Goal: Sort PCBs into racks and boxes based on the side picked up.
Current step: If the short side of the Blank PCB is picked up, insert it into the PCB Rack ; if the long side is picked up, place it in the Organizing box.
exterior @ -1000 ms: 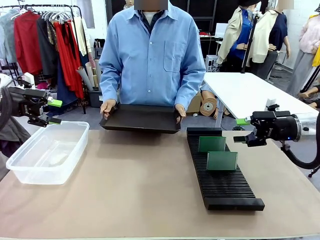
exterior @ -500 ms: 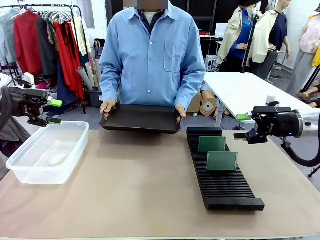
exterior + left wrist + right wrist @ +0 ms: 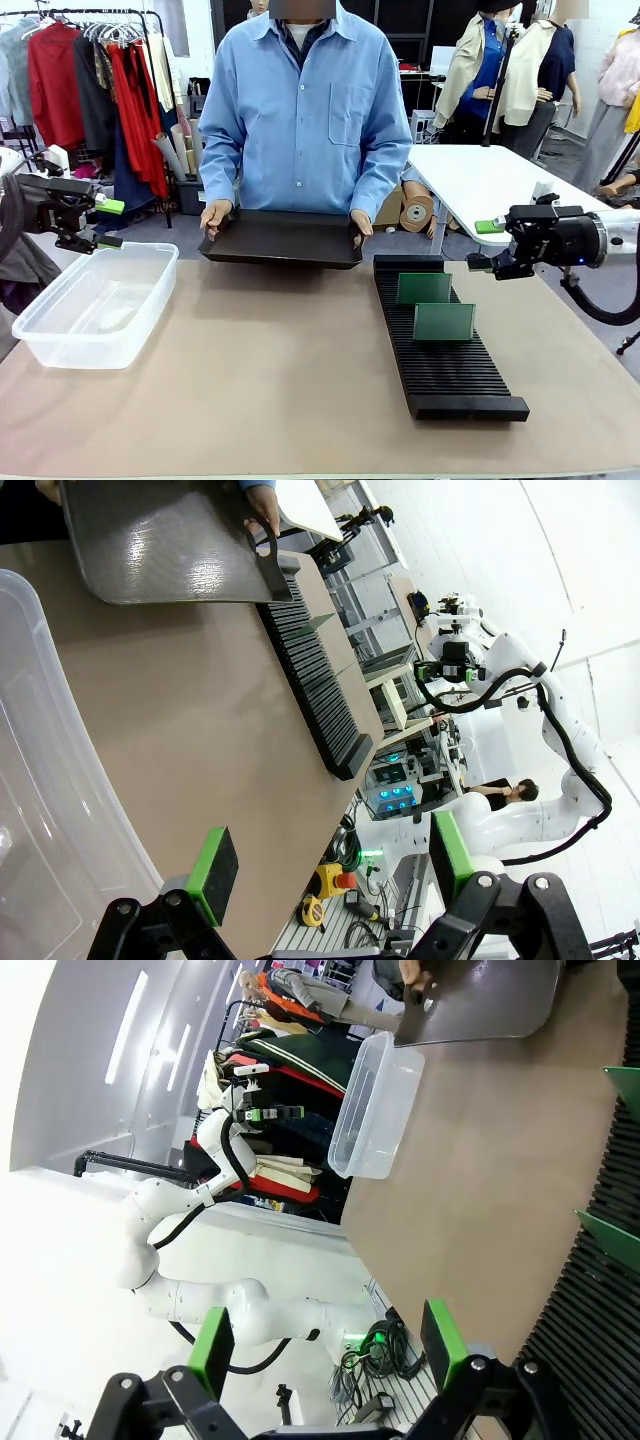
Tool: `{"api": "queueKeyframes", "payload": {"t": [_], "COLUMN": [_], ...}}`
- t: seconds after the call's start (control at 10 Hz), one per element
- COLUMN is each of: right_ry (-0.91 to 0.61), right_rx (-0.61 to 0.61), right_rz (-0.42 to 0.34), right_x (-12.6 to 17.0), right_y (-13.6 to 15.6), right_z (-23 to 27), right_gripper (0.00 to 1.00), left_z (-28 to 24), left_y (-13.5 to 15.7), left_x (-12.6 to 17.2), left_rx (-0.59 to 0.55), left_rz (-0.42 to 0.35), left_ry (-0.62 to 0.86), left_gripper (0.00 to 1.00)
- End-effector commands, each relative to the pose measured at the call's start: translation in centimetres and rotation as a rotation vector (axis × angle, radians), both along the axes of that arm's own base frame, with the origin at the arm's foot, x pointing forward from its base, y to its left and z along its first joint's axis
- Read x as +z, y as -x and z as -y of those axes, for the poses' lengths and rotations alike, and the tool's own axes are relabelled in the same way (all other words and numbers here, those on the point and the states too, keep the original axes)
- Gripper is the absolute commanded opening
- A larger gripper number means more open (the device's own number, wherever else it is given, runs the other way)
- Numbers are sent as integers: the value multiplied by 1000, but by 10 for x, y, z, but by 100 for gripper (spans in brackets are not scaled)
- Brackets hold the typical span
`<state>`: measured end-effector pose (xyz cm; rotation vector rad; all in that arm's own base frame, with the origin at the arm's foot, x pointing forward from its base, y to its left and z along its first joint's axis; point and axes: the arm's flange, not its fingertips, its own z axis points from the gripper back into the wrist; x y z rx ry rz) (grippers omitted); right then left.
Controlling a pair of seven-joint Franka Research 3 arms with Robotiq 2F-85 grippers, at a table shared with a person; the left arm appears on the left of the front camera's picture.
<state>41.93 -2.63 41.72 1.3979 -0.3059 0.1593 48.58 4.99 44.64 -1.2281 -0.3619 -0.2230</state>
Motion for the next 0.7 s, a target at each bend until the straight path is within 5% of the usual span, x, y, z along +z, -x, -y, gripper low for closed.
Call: {"api": "queueKeyframes", "payload": {"t": [0.0, 0.6], "right_ry": [2, 2], "right_rx": [-7, -7], "right_rz": [-16, -16], "right_x": [0, 0], "right_y": [1, 1], "right_z": [0, 0], "right_gripper": [100, 100], "left_z": [1, 1], "left_y": [0, 0], "left_x": [2, 2], "left_rx": [9, 9], "left_rz": [-9, -9], "left_ry": [2, 2], "left_gripper": [100, 100]}}
